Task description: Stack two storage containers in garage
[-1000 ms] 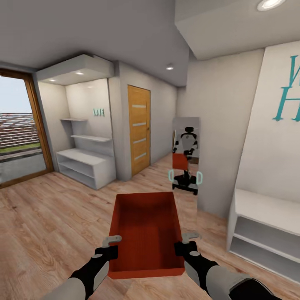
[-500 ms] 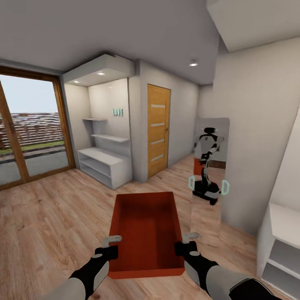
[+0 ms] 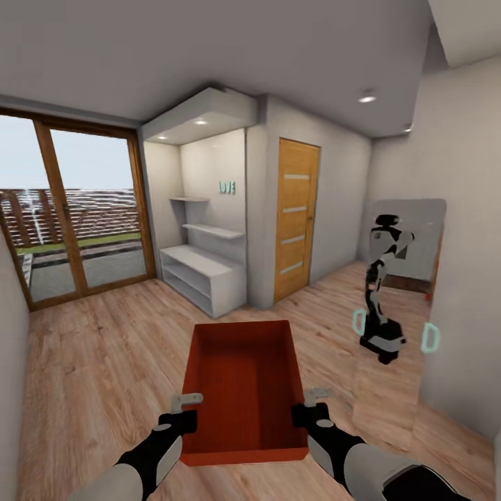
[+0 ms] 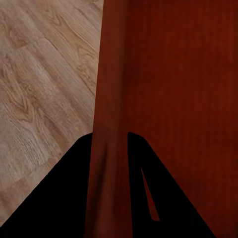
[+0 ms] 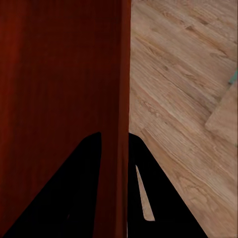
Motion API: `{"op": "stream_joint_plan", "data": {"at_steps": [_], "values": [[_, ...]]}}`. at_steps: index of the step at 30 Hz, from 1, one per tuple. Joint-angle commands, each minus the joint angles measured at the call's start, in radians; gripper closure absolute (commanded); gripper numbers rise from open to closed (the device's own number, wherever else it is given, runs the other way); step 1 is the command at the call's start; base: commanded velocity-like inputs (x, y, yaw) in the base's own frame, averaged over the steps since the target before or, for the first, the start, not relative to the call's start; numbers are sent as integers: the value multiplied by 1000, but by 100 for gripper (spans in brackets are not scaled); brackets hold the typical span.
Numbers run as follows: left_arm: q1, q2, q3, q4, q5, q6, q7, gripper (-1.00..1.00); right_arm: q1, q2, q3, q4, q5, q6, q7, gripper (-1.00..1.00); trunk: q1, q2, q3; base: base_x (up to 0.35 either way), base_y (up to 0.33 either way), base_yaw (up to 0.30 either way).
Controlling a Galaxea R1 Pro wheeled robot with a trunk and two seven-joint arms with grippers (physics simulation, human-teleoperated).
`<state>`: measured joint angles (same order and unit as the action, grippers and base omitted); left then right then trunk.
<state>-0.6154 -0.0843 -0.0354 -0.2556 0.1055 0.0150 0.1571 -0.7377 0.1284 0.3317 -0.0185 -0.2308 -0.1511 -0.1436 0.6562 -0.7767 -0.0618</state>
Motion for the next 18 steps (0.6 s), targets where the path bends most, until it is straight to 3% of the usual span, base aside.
{"op": "stream_joint_plan", "data": {"at_steps": [1,18], "values": [[0,9,-1,2,10,2,22,100,-2,-1,-20,-1,-7,-96,-6,100,1,-1,-2,322,0,74],[0,9,-1,2,10,2,22,100,-2,-1,-20,-1,-8,-93,-5,100,1,-1,-2,322,0,7]]}}
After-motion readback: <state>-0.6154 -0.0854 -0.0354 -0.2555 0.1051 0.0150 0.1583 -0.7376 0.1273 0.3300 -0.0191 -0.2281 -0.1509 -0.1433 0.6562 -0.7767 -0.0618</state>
